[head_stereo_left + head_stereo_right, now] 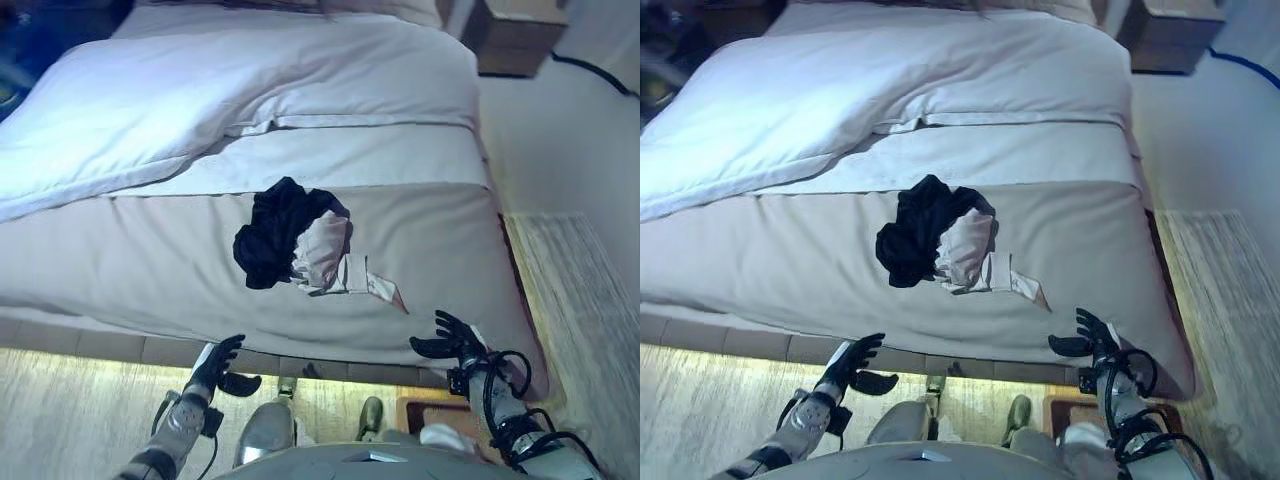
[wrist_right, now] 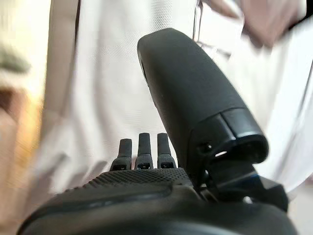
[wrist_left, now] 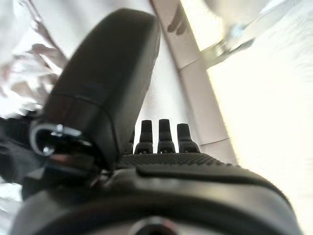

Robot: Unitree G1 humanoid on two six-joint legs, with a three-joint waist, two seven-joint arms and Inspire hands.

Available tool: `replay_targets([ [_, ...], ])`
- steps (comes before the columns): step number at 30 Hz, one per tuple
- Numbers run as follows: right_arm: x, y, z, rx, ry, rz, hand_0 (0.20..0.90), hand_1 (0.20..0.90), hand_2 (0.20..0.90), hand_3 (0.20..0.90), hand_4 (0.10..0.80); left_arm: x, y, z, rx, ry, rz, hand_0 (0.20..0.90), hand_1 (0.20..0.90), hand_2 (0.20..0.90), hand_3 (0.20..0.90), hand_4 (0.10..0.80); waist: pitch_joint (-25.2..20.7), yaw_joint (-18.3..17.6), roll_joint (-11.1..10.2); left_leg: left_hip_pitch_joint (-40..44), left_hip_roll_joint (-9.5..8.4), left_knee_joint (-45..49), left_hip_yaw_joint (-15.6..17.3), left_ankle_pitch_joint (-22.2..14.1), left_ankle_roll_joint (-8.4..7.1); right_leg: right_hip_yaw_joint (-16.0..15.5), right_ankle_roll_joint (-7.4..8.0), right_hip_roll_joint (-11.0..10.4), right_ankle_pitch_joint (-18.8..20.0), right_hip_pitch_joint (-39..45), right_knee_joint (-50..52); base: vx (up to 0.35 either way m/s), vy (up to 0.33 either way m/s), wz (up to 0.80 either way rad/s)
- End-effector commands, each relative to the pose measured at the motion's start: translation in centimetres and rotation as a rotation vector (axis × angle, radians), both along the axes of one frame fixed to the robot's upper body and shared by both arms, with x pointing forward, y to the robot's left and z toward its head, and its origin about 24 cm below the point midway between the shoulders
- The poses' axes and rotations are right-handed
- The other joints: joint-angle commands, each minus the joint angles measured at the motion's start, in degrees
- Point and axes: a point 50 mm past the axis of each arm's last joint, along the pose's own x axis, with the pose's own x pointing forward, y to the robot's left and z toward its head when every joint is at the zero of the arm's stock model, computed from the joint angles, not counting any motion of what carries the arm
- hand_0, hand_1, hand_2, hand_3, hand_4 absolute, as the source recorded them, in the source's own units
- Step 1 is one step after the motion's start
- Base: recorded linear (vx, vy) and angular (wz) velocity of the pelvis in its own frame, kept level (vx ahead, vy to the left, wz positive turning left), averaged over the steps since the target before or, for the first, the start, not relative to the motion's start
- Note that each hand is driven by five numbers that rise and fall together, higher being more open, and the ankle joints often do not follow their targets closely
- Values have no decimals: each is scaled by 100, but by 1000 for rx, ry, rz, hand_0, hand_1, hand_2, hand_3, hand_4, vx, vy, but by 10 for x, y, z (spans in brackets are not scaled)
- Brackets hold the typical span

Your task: Pick up the clothes from the bed and place them into the basket

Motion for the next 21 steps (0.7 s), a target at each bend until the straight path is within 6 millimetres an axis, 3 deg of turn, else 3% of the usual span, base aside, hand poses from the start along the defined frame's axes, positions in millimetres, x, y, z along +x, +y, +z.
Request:
replay_targets([
  [1,61,-9,62,-247,-243,155,900,900,900,900,800,9,14,8,75,-49,-30,900,900,900,900,800,-88,397,-307,60,-174,302,139,-303,-365,212,39,-162,-32,-422,830,-8,-82,32],
  [5,105,-6,107,-426,-325,225,900,900,900,900,800,25,28,19,85,-88,-15,900,900,900,900,800,213,628,-311,-237,-181,488,-113,-252,-415,-1,-44,-136,-103,-558,978,-67,-70,32],
  [9,132,-7,144,-505,-396,226,900,900,900,900,800,37,33,28,89,-132,-23,900,900,900,900,800,492,882,-267,-440,-244,581,-326,-227,-427,-198,-81,-139,-136,-626,1035,-40,-44,22],
  [11,139,-8,153,-520,-404,216,900,900,900,900,800,41,36,31,100,-143,-28,900,900,900,900,800,578,978,-267,-571,-271,669,-368,-242,-427,-292,-86,-161,-130,-682,1062,-29,-62,30],
  [14,156,-11,184,-541,-444,158,900,900,900,900,800,54,40,42,112,-191,-42,900,900,900,900,800,923,1163,-223,-1057,-386,1209,-367,-366,-443,-495,-117,-265,-96,-909,1232,-95,-69,23],
  [18,165,-19,204,-573,-409,61,900,900,900,900,800,64,37,48,114,-239,-46,900,900,900,900,800,1226,1296,-48,-1688,-580,1783,-455,-430,-362,-634,-192,-404,-133,-1399,1696,-56,-1,14],
  [19,166,-21,207,-586,-400,40,900,900,900,900,800,65,36,49,112,-247,-42,900,900,900,900,800,1264,1319,-15,-1731,-604,1880,-490,-606,-371,-558,-152,-399,-280,-1468,1839,-9,6,17],
  [21,170,-26,221,-594,-380,-24,900,900,900,900,800,73,32,55,97,-295,-40,900,900,900,900,800,1444,1358,146,-2138,-747,2222,-496,-630,-283,-565,-180,-514,-357,-1930,2284,-115,62,25],
])
